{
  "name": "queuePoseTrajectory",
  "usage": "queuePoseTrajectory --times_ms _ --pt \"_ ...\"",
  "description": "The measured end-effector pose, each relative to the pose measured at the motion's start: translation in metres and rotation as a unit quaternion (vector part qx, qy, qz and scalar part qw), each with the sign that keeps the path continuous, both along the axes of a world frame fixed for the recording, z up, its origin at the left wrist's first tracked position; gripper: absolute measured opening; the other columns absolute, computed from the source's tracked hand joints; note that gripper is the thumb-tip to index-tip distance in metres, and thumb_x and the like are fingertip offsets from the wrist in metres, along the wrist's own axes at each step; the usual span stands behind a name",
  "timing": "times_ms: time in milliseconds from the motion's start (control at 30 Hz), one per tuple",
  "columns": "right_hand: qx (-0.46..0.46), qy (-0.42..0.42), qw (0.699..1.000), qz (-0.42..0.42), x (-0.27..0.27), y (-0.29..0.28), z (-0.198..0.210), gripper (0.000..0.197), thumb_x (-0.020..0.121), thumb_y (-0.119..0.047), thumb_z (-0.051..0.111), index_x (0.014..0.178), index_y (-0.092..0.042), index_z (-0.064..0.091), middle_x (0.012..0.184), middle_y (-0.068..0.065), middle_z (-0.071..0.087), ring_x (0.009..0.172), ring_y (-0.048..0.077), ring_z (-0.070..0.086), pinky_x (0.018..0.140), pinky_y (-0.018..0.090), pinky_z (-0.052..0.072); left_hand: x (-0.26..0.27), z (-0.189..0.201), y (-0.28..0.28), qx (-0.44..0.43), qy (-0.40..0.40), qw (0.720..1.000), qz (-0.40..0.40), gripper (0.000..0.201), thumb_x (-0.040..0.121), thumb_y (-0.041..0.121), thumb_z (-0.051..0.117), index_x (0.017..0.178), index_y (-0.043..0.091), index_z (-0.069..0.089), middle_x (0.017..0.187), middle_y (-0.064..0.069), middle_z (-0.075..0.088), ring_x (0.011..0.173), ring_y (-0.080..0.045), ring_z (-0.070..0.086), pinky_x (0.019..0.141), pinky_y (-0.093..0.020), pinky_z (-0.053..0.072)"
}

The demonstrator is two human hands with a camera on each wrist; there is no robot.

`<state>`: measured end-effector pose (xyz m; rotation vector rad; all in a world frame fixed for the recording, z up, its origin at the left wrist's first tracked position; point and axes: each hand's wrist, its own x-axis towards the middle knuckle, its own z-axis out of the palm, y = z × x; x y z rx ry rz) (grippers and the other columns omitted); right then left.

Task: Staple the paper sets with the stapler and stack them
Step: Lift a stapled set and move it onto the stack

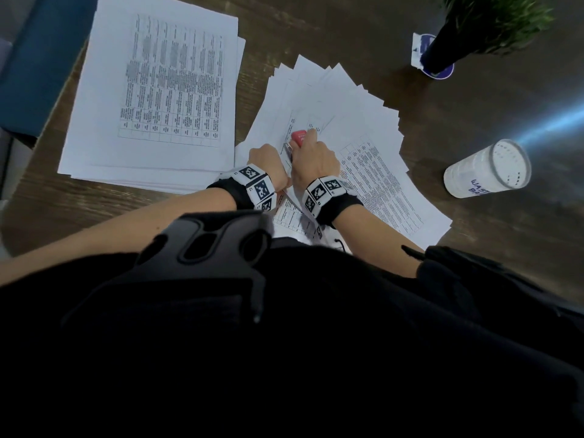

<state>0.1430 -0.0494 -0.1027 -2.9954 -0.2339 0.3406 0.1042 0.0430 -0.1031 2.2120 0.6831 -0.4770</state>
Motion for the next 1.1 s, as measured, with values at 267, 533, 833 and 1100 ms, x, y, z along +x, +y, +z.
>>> queuePoseTrajectory --times_ms 267,533,833,1100 --pt "0.065 -0.005 0.998 -0.023 0.009 -0.011 0.007 0.044 0.101 -0.048 0.033 0.121 -0.01 0.042 0.109 0.015 0.064 0.096 0.037 0.061 0.069 0.038 0.037 -0.012 0.006 0.01 -0.042 -0.02 0.999 -0.008 0.027 0.077 0.028 0.081 0.093 0.008 0.076 0.094 -0.004 0.074 0.092 -0.017 0.067 0.077 -0.024 0.049" --pt "0.041 -0.042 0.997 0.041 -0.039 -0.06 0.005 0.043 0.1 -0.056 0.028 0.105 -0.017 0.044 0.083 0.0 0.057 0.068 0.023 0.055 0.061 0.034 0.044 -0.014 0.01 0.012 -0.05 -0.033 0.998 -0.013 0.022 0.079 0.023 0.079 0.096 0.009 0.075 0.1 -0.005 0.073 0.096 -0.015 0.066 0.081 -0.019 0.047" --pt "-0.044 -0.032 0.996 0.075 -0.046 -0.056 0.008 0.049 0.101 -0.056 0.022 0.116 -0.016 0.046 0.09 0.004 0.057 0.066 0.022 0.048 0.056 0.031 0.035 -0.012 0.008 0.009 -0.034 -0.038 0.999 -0.016 0.024 0.07 0.02 0.085 0.081 0.002 0.074 0.079 -0.008 0.074 0.077 -0.021 0.072 0.08 -0.036 0.059" --pt "-0.075 -0.016 0.99 0.119 -0.04 -0.036 0.012 0.044 0.102 -0.051 0.023 0.121 -0.016 0.042 0.105 0.009 0.058 0.078 0.031 0.059 0.058 0.034 0.033 -0.009 0.008 0.01 -0.015 -0.023 0.999 -0.029 0.033 0.063 0.026 0.087 0.083 0.004 0.073 0.078 -0.01 0.073 0.077 -0.023 0.071 0.081 -0.037 0.058"
